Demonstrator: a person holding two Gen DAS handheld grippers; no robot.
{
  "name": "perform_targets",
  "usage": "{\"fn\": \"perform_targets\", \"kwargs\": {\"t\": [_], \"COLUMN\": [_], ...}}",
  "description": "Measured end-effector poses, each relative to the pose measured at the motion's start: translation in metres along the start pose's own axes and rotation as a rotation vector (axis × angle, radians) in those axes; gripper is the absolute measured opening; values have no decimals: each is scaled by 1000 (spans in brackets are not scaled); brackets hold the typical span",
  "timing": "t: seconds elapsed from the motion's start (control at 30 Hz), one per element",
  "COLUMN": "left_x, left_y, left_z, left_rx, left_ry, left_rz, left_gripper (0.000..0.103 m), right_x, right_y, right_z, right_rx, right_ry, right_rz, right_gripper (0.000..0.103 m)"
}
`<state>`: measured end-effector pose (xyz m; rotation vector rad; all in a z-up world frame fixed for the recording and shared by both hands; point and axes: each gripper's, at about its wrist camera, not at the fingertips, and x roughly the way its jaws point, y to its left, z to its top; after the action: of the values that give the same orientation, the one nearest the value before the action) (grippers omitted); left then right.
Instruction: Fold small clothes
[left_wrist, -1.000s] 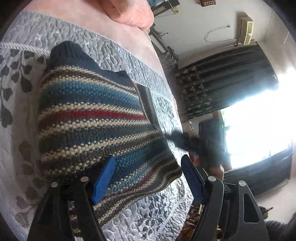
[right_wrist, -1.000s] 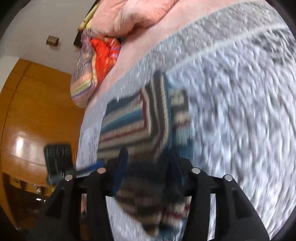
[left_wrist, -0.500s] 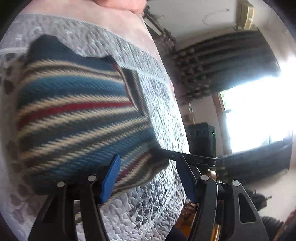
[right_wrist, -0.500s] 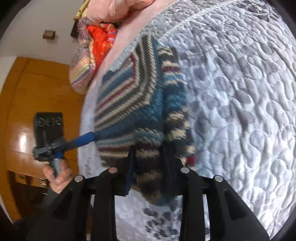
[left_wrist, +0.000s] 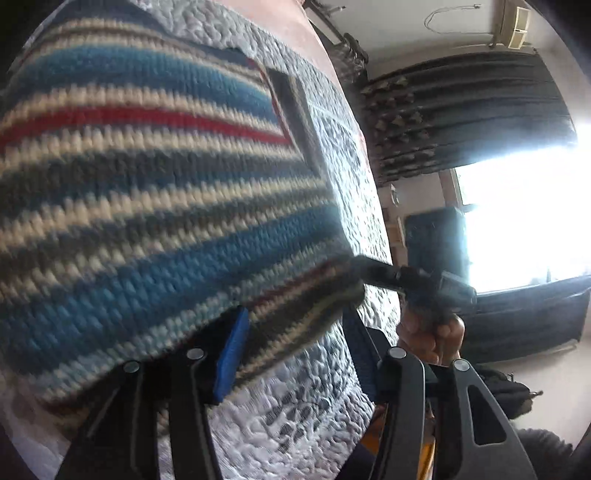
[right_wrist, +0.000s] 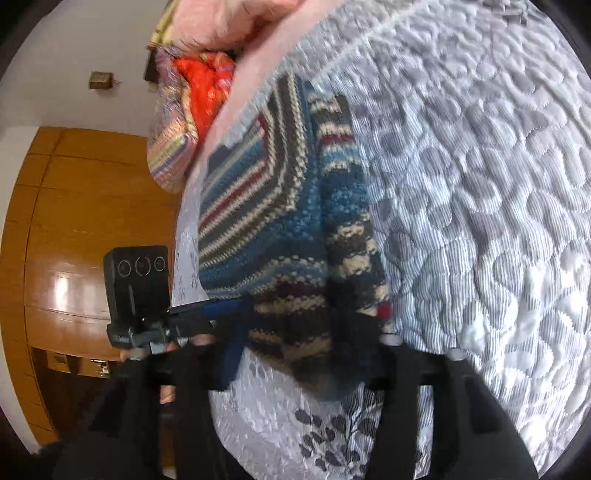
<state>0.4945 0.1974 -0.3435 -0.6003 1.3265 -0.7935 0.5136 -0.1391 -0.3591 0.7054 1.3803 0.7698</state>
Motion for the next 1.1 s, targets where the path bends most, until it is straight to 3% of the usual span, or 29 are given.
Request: {"fn": "perform_targets", "kwargs": {"t": [0.07,0.13,0.2,0.27,0.37,0.43,0.47,0.57,0.6,0.63,0.67,0.73,0.87,0.9,0.93,1.1], "left_x": [5,12,16,22,17,18,20,28,34,34,34,34,12,4,-10,-67], "left_y": [1,2,6,6,-3,-8,-8,-8,-12,-13,-14,-16,-13,-14,-15,-10], "left_z": [-5,-5,-8,-7,-5,-4,-5,-5,-4,-4,-6,-10,-23,-25,-27,-21], "left_rx": [0,-6,-24,-33,-9,9,9,-7,-12,-15,-13,-13,-6,1,7,2], "left_ry": [19,35,39,41,27,25,27,26,21,18,15,12,-9,-25,-53,-186], "left_rz": [1,13,16,18,17,10,17,30,29,24,20,5,-19,-24,-33,-24], "left_gripper": [53,53,53,53,54,55,56,55,56,56,56,57,57,57,58,61], "right_x": [2,1,2,3,-10,-21,-24,-8,2,10,12,4,9,7,0,-14], "right_y": [1,3,-12,-21,-2,9,12,14,14,17,20,12,-9,-5,2,25], "right_z": [-2,-9,-16,-21,-17,-5,6,30,35,39,41,40,29,28,31,69], "right_rx": [-9,-47,-32,-17,-76,-79,-65,-28,-23,-29,-52,-28,-11,-23,-26,-32], "right_ry": [35,44,36,27,0,-57,-90,-64,-38,-30,-44,-102,-106,-110,-119,-188], "right_rz": [0,-36,-122,-110,-38,-19,-31,0,-8,-45,-102,-131,-129,-103,-65,-56], "right_gripper": [43,14,10,10,20,46,49,49,43,18,17,10,12,19,21,35]}}
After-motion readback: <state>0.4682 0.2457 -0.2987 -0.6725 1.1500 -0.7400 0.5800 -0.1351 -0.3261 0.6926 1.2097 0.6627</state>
